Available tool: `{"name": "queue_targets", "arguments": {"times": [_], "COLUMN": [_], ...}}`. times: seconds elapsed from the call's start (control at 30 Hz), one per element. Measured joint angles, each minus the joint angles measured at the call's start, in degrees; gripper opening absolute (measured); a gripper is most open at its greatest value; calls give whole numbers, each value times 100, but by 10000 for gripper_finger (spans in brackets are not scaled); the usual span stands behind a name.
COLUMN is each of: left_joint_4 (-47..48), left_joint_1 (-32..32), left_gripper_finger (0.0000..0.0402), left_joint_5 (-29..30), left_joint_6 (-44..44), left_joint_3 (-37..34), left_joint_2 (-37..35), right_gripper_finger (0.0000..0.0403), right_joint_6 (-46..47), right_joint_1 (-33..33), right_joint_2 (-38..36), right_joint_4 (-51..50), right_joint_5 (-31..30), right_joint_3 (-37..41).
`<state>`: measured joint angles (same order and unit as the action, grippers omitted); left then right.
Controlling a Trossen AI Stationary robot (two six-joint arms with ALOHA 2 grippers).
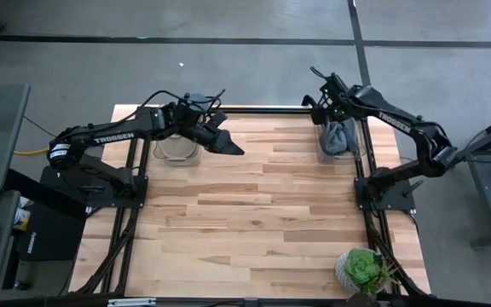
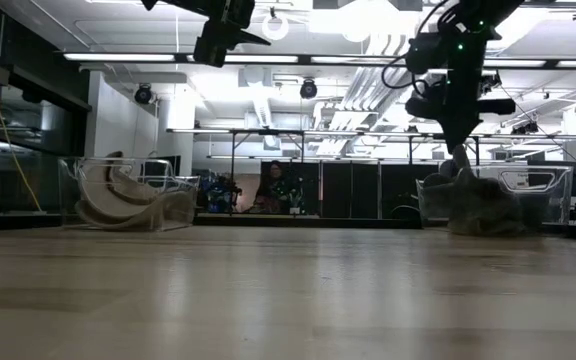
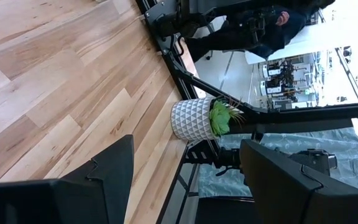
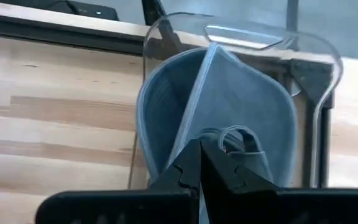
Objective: Pick & Place hat
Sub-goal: Put the blue cap into the right transparent bin
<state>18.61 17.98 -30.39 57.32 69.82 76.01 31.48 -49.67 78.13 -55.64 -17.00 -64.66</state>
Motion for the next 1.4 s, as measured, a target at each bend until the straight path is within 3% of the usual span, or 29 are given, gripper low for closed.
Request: {"name": "queue_targets", "arguments": {"times": [0.3,1.4], "left_joint_4": [0,0], "left_joint_1": [0,2], "left_gripper_finger": [252,252], "left_joint_5": [-4,-11], "left_joint_6": [0,-1], "left_joint_3": [0,0], "left_joint_2": [0,0], "right_gripper_finger": [0,0], "right_joint_6": [11,-642], "right_joint_1": [-228,-129], "right_joint_2": [67,1502], "right_joint_4": [139,105], "right_joint_5": [133,839], "right_joint_3": [0,-4]}}
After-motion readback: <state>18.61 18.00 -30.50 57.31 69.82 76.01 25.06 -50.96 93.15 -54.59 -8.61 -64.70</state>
